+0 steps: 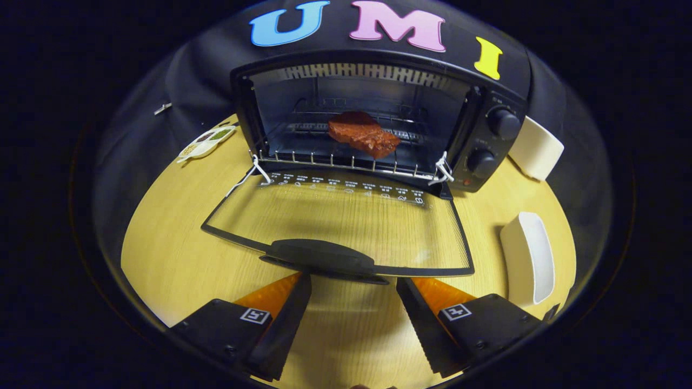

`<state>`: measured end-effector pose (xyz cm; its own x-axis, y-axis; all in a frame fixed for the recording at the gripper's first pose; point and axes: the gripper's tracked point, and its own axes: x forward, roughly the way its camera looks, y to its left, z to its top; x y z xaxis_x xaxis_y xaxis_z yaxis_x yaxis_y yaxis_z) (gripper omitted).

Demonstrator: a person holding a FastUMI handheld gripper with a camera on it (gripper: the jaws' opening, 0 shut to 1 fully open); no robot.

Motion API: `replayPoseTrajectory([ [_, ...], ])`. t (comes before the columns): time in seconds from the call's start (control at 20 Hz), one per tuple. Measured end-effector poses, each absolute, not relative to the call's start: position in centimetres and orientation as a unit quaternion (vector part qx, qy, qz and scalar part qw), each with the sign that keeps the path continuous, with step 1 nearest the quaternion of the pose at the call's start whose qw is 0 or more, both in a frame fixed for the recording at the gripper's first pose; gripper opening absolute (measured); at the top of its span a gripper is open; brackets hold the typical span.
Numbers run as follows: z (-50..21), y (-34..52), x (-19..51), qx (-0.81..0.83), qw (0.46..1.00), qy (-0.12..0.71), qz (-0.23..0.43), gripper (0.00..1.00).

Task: Open the toaster oven, put the food inside, and close the toaster oven door.

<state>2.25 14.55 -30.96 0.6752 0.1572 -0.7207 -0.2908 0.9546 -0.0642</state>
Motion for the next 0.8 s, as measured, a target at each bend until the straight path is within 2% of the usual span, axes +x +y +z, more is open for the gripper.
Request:
replayPoseTrajectory([
  [0.5, -23.5, 15.6, 4.0, -0.034, 0.929, 0.338, 0.146, 0.98],
  [0.8, -18.9, 16.4, 8.6, 0.027, 0.94, 0.311, 0.136, 0.98],
])
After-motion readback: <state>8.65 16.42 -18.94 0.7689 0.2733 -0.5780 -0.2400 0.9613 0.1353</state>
